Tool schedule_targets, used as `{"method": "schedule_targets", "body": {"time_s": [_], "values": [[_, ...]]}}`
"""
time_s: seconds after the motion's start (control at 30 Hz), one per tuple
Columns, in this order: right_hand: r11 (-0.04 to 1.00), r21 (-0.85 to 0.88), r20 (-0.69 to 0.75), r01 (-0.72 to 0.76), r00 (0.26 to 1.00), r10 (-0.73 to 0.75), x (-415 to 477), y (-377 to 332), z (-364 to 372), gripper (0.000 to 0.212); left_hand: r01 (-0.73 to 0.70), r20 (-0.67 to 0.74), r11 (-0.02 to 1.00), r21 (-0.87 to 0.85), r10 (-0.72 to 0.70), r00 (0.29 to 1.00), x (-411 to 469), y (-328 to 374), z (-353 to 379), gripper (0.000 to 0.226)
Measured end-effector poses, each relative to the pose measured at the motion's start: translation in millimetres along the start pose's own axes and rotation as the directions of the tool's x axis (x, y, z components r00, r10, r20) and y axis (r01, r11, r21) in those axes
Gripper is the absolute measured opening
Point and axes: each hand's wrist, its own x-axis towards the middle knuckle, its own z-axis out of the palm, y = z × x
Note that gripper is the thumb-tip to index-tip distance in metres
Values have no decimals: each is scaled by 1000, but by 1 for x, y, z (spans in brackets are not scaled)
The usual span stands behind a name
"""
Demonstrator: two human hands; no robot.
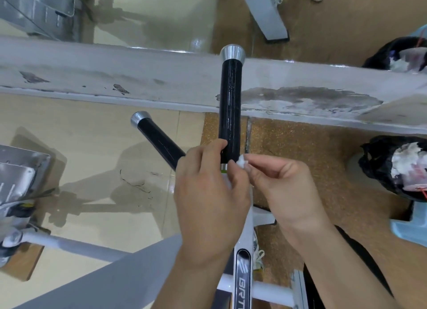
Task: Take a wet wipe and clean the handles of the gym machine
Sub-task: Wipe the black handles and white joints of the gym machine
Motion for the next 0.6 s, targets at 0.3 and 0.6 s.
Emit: {"method": "schedule_targets", "body": {"time_s": [0.3, 0.6], "values": [[908, 402, -65, -119, 985, 158, 17, 3, 19, 17, -29, -73, 999, -41, 26, 997, 0, -2, 4, 31], [973, 201, -270, 109, 962, -52, 44, -5, 25, 8, -64, -115, 998, -11, 63, 991, -1, -3, 5, 29]]}}
